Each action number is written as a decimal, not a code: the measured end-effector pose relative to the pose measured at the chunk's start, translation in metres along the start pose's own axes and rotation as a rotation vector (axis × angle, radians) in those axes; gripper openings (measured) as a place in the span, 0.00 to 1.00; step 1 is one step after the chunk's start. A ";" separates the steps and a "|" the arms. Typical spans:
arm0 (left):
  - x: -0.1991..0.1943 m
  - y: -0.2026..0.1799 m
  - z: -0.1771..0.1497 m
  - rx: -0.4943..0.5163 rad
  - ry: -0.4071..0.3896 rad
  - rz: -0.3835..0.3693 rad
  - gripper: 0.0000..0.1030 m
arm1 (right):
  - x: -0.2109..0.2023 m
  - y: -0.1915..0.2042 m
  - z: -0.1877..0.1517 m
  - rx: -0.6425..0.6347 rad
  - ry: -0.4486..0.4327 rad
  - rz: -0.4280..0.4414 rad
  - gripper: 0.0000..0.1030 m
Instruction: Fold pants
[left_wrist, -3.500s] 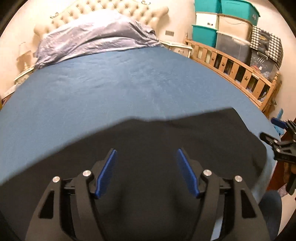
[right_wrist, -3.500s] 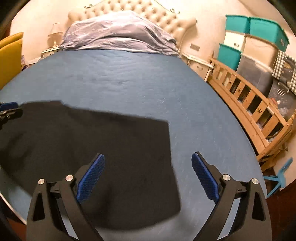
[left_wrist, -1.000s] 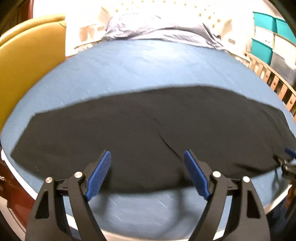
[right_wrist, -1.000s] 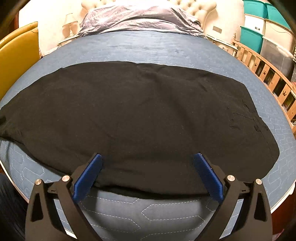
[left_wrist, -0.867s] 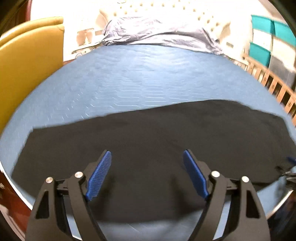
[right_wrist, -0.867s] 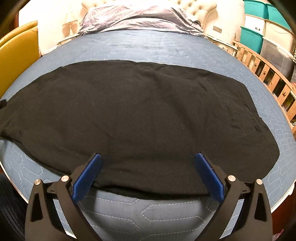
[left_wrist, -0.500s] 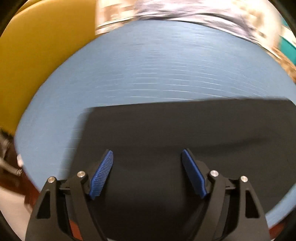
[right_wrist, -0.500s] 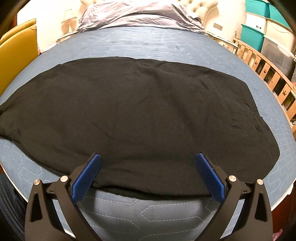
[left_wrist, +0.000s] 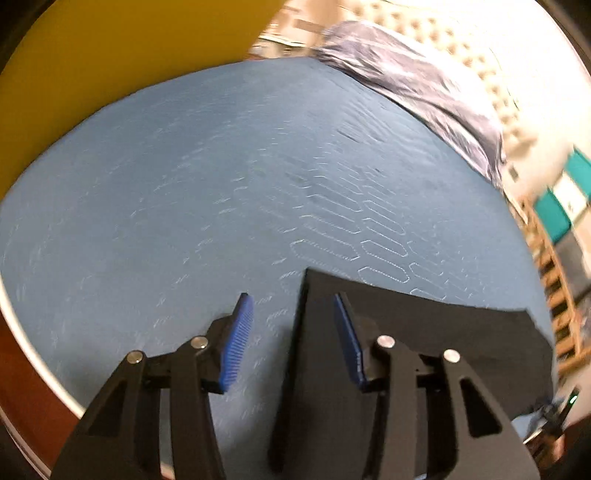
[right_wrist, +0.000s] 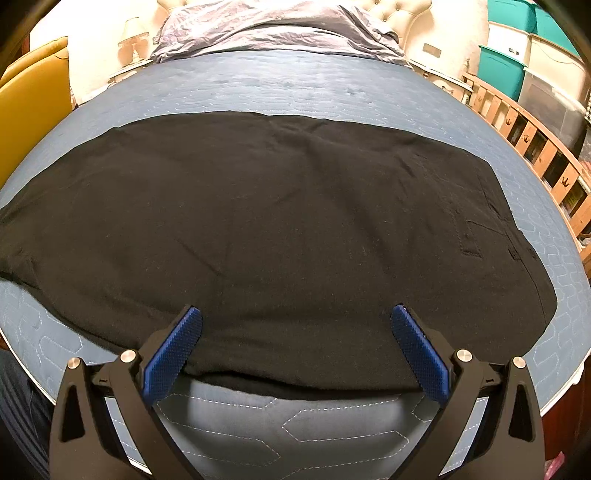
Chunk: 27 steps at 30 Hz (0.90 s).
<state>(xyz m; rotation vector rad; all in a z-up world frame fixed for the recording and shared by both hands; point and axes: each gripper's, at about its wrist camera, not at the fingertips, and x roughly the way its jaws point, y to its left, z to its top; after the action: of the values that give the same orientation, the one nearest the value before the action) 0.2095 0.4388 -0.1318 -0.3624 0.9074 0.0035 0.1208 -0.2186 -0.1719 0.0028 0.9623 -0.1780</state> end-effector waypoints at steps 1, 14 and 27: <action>0.012 -0.006 0.002 0.030 0.009 0.011 0.45 | 0.000 0.000 0.000 0.000 0.004 -0.002 0.96; 0.047 -0.042 -0.002 0.282 0.037 0.054 0.18 | 0.001 0.000 0.003 0.018 0.008 -0.016 0.96; 0.028 -0.055 0.015 0.358 0.021 0.067 0.07 | -0.005 0.001 0.000 0.025 -0.026 -0.025 0.96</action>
<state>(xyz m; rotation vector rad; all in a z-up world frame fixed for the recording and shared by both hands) 0.2465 0.3880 -0.1285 0.0008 0.9201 -0.1005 0.1182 -0.2167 -0.1674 0.0119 0.9340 -0.2127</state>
